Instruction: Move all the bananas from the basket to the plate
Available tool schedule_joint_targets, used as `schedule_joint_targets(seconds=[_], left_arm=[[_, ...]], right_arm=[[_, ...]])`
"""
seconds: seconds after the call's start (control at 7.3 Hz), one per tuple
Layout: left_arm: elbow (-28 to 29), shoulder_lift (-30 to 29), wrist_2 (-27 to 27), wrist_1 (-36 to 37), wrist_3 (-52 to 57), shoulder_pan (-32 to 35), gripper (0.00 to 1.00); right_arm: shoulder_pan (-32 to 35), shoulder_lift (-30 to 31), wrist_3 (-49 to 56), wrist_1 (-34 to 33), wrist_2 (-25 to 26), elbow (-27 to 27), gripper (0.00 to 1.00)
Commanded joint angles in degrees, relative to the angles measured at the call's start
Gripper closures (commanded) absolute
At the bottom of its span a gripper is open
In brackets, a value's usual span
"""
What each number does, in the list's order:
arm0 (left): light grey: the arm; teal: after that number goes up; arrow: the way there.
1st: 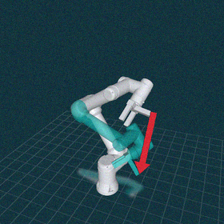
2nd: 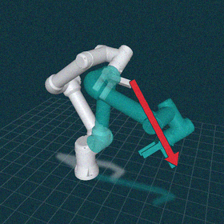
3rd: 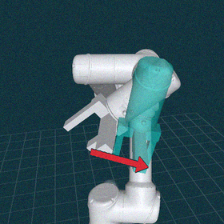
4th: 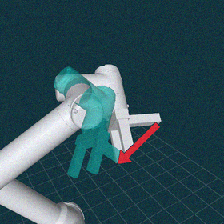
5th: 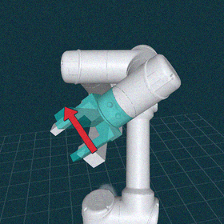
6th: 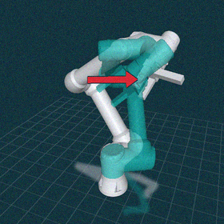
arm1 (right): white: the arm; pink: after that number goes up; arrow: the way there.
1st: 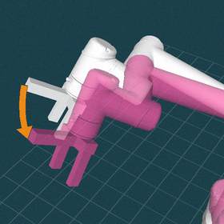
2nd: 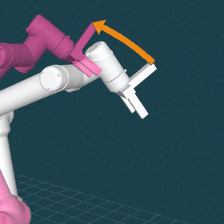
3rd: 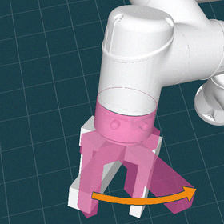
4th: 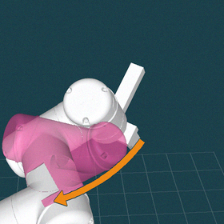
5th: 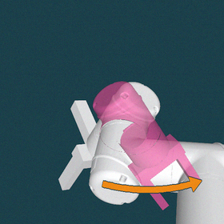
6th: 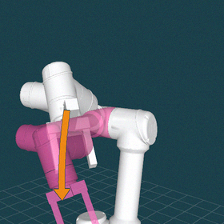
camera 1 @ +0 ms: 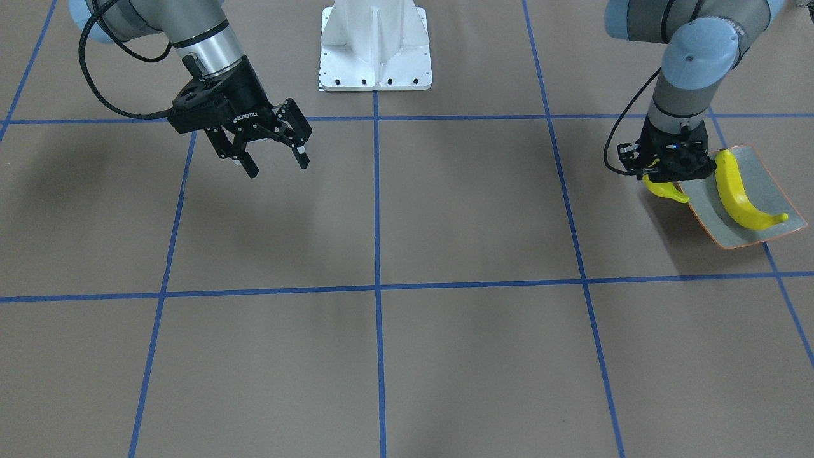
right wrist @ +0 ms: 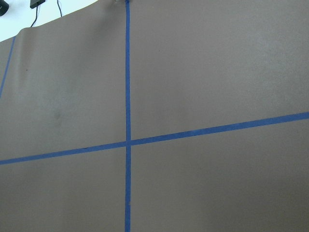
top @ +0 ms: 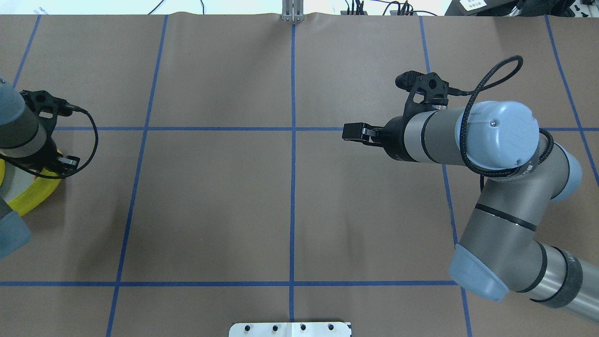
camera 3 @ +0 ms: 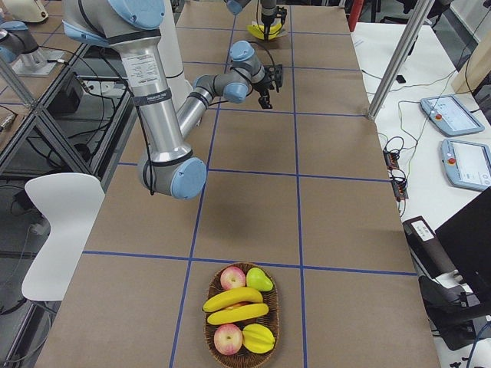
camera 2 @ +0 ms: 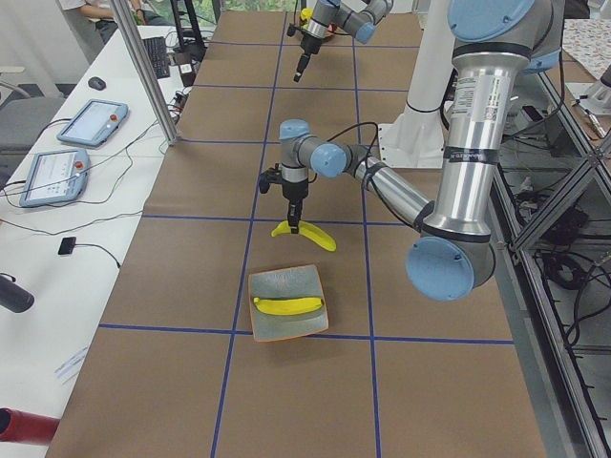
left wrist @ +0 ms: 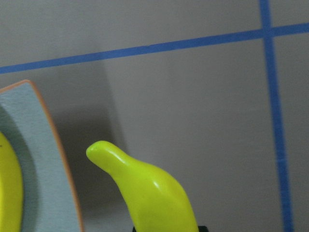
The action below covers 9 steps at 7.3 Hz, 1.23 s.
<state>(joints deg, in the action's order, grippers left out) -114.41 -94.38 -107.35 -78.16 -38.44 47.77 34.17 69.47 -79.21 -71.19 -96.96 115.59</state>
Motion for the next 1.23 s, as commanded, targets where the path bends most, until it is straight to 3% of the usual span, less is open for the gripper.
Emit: schedule_joint_targets(seconds=[0.0, 0.55, 0.96, 1.1], left_arm=[[2.07, 2.97, 5.37, 0.73, 4.41, 0.91, 1.00], [10.68, 0.52, 10.84, 0.91, 2.24, 4.15, 1.00], [15.61, -7.72, 11.20, 7.46, -12.31, 6.19, 1.00], [17.01, -7.75, 11.37, 7.59, -14.98, 6.19, 1.00]], right_arm=[[1.16, 0.84, -0.16, 0.00, -0.69, -0.28, 0.00], [1.96, 2.16, -0.60, 0.17, -2.09, 0.25, 0.00], [1.87, 2.96, -0.69, 0.09, -2.09, 0.07, 0.00], [1.87, 2.96, -0.69, 0.09, -2.09, 0.07, 0.00]])
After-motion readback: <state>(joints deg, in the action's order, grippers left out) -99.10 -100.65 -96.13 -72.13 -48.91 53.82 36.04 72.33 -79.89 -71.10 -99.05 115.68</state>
